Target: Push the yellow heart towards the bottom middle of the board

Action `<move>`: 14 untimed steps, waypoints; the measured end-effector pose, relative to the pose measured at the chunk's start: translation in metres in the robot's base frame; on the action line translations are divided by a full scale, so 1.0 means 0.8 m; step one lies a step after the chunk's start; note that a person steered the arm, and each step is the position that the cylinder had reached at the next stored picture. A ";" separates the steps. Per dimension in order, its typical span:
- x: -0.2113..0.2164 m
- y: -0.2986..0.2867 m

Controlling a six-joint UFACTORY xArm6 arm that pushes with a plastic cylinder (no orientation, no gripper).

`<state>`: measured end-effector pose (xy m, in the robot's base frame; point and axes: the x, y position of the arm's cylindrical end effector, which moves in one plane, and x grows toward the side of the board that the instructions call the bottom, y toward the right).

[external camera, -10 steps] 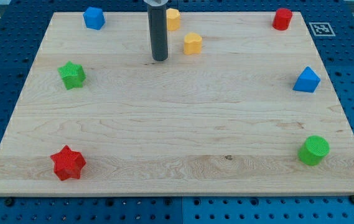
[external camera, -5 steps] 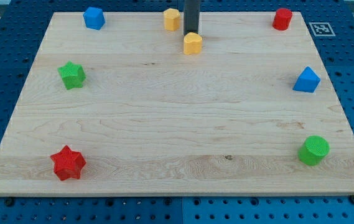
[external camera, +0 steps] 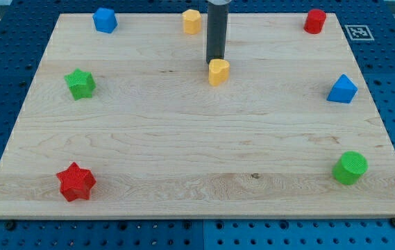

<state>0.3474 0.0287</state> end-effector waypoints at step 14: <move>0.143 0.001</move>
<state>0.4622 0.0294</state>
